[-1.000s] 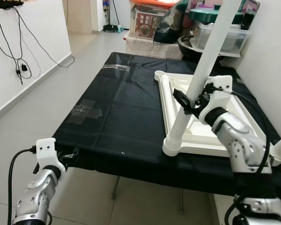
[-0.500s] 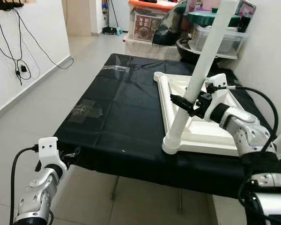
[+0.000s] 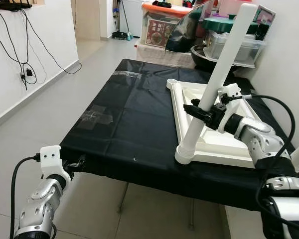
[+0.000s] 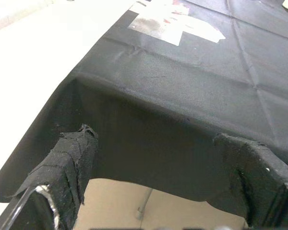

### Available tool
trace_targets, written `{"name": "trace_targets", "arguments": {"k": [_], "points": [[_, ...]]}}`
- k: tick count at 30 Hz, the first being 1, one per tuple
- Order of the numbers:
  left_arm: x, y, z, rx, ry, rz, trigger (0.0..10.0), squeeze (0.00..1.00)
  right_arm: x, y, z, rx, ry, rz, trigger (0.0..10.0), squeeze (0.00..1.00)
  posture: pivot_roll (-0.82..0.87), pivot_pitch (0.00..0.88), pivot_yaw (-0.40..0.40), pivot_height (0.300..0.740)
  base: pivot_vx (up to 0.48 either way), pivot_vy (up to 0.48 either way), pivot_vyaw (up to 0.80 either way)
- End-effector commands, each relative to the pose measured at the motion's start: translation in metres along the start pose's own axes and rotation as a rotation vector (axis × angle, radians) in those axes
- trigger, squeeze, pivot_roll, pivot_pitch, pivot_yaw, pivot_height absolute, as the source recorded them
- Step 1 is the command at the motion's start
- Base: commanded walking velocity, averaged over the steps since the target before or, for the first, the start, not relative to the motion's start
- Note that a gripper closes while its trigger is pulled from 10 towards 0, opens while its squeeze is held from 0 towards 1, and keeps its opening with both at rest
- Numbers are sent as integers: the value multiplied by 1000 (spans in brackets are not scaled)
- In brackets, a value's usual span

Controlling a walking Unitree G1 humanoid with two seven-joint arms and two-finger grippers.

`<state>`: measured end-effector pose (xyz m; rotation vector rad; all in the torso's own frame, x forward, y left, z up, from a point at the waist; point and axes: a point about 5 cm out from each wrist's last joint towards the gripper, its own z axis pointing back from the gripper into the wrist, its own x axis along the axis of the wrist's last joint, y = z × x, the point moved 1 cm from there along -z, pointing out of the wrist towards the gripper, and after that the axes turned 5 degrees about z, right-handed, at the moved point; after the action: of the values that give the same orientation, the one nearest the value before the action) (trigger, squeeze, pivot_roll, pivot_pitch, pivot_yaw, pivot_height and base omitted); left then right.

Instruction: Building children table

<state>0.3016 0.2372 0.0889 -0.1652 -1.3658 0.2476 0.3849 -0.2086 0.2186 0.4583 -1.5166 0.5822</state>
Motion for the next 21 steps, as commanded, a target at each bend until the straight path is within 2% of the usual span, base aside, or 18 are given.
{"name": "trace_targets", "arguments": {"k": [1, 3, 5, 6, 7, 8, 9, 10, 11, 12, 14, 15, 16, 18, 20, 21], "points": [[-5, 0, 1, -4, 20, -8, 10000, 0, -26, -8, 6, -147, 120, -20, 0, 0, 91, 0, -119, 740, 0, 0, 0], [-5, 1, 1, -3, 21, -12, 10000, 0, -43, -14, 6, -414, 240, -78, 0, 0, 89, 0, -119, 740, 0, 0, 0], [-5, 1, 1, -3, 21, -12, 10000, 0, -43, -14, 6, -414, 240, -78, 0, 0, 89, 0, -119, 740, 0, 0, 0], [-4, 1, 1, -2, 22, -13, 10000, 0, -49, -18, 9, -561, 285, -92, 0, 0, 88, 0, -120, 740, 0, 0, 0], [-4, 2, 2, 3, 24, -14, 10000, 0, -54, -14, 12, -752, 291, -115, 0, 0, 94, 0, -119, 740, 0, 0, 0], [-4, 2, 2, 3, 24, -14, 10000, 0, -54, -14, 12, -752, 291, -115, 0, 0, 94, 0, -119, 740, 0, 0, 0], [-5, 2, 2, 6, 25, -15, 10000, 0, -57, -11, 17, -879, 291, -133, 0, 0, 94, 0, -119, 740, 0, 0, 0], [-4, 3, 3, 10, 23, -12, 10000, 0, -63, 6, 15, -965, 273, -173, 0, 0, 100, 0, -123, 740, 0, 0, 0], [-4, 3, 3, 10, 23, -12, 10000, 0, -63, 6, 15, -965, 273, -173, 0, 0, 100, 0, -123, 740, 0, 0, 0], [-4, 3, 4, 12, 21, -8, 10000, 0, -70, 23, 13, -1010, 276, -224, 0, 0, 104, 0, -124, 740, 0, 0, 0], [-4, 3, 4, 12, 21, -8, 10000, 0, -70, 23, 13, -1010, 276, -224, 0, 0, 104, 0, -124, 740, 0, 0, 0], [-4, 4, 5, 14, 19, -7, 10000, 0, -78, 40, 8, -1018, 291, -270, 0, 0, 109, 0, -127, 740, 0, 0, 0], [-4, 4, 5, 14, 19, -7, 10000, 0, -78, 40, 8, -1018, 291, -270, 0, 0, 109, 0, -127, 740, 0, 0, 0], [-3, 5, 5, 19, 17, -5, 10000, 0, -83, 64, -5, -997, 320, -310, 0, 0, 101, 0, -124, 740, 0, 0, 0], [-3, 5, 5, 19, 17, -5, 10000, 0, -83, 64, -5, -997, 320, -310, 0, 0, 101, 0, -124, 740, 0, 0, 0], [-3, 5, 4, 20, 18, -5, 10000, 0, -76, 72, -16, -931, 304, -315, 0, 0, 93, 0, -123, 740, 0, 0, 0]]}}
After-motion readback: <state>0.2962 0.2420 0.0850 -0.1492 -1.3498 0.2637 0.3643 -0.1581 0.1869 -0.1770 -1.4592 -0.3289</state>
